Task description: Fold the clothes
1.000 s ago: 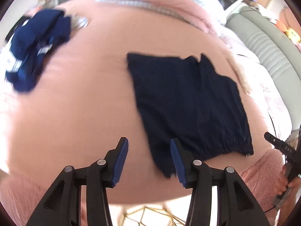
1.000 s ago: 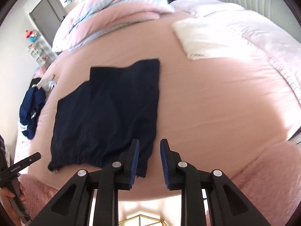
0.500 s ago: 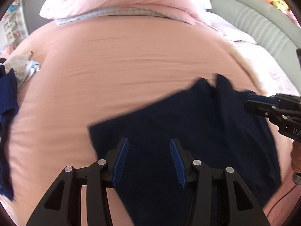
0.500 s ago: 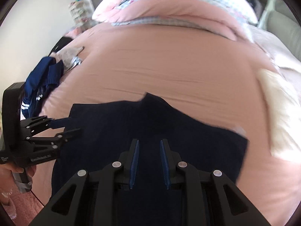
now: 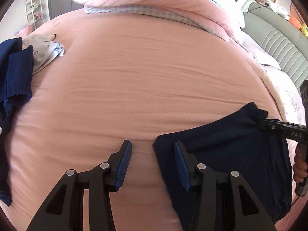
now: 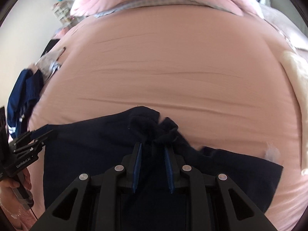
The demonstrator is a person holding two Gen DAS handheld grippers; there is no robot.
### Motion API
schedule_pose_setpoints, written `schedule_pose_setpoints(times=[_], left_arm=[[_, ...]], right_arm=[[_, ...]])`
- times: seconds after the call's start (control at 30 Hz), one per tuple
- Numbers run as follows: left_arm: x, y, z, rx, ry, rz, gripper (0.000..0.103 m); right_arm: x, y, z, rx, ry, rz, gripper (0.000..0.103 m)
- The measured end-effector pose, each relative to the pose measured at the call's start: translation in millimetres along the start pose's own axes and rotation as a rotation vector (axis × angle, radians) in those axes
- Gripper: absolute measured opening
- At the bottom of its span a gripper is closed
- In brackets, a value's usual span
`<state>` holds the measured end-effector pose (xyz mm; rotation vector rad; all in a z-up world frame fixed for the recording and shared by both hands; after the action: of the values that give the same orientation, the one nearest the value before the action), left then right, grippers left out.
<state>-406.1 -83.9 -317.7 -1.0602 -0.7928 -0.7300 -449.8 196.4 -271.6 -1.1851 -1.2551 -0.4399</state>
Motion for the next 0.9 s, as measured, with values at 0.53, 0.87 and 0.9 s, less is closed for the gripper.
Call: schedule_pose_setpoints(times=[0.53, 0.87, 0.9], left_arm=[[-12, -7, 18, 0.06, 0.124, -0.058, 0.039], [-21, -5, 30, 0.095, 0.169, -0.073, 0.022], [-21, -4, 31, 0.082, 0.161, -0.073, 0.022]], right_arm=[[-17, -50, -41, 0.219, 0.033, -0.058, 0.043], [-45, -60, -43, 0.196, 0.018, -0.069, 0.041], [-40, -64, -41, 0.19, 0.02, -0.041, 0.043]])
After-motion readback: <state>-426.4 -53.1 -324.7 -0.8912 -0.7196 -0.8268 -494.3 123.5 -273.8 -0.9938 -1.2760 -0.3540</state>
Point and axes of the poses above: each gripper's, at about its wrist camera, not at the fingertips, and x roughly against the way its jaws point, z to its right, y to its underside, the point moved 10 cm from there along -x, roughly the way its jaws point, and after that the axes turned 15 degrees about x, right-handed, at the moved point
